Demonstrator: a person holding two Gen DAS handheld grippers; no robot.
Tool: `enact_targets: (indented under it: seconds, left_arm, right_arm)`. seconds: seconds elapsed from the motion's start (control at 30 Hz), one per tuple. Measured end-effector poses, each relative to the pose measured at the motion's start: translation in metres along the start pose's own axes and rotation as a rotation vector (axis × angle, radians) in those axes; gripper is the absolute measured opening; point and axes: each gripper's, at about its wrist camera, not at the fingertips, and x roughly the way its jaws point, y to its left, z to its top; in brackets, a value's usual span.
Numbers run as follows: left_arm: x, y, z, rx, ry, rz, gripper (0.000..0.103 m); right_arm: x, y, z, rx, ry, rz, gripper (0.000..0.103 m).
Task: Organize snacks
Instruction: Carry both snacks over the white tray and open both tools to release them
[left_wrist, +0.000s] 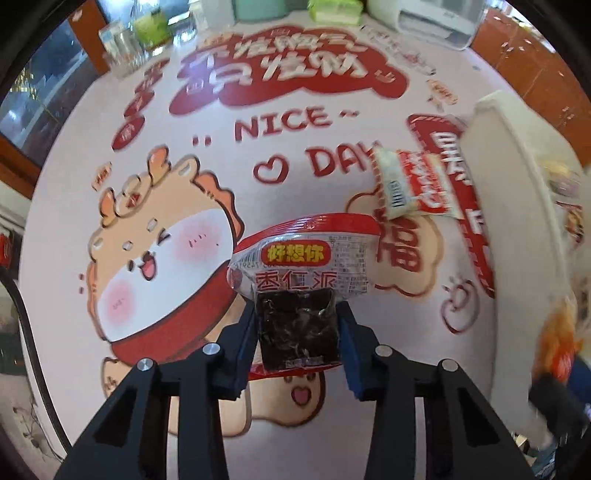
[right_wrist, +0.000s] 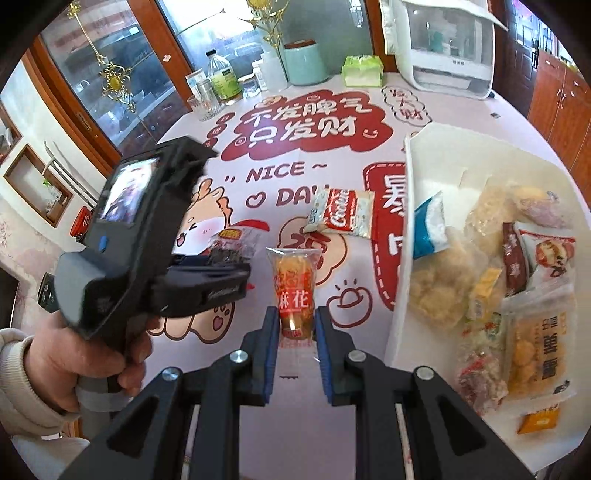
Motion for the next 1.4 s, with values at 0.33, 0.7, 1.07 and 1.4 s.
enact_targets:
  seconds: [0.33, 0.7, 1.07, 1.4]
  left_arm:
    - [-0.107, -0.055, 0.011, 0.153, -0.19, -0.119, 0.039]
    - [-0.148, -0.158, 0.047, 0.299, -0.299, -0.199, 0.04]
    - [-0.133, -0.226, 0.055, 0.366, -0.265, -0.144, 0.041]
    - [-0.103, -0.248, 0.041, 0.389, -0.183, -0.033, 0.062]
  right_arm:
    - [-0.057, -0.028, 0.011, 0.023, -0.114, -0.048, 0.02]
    - [-0.125, -0.086, 0.007, 0.128, -0.246, -0.114, 0.02]
    - [-0.135, -0.149, -0.012, 0.24, -0.235, -0.125, 0.02]
    - [-0.122, -0.171, -0.023, 0.264, -0.176, -0.128, 0.022]
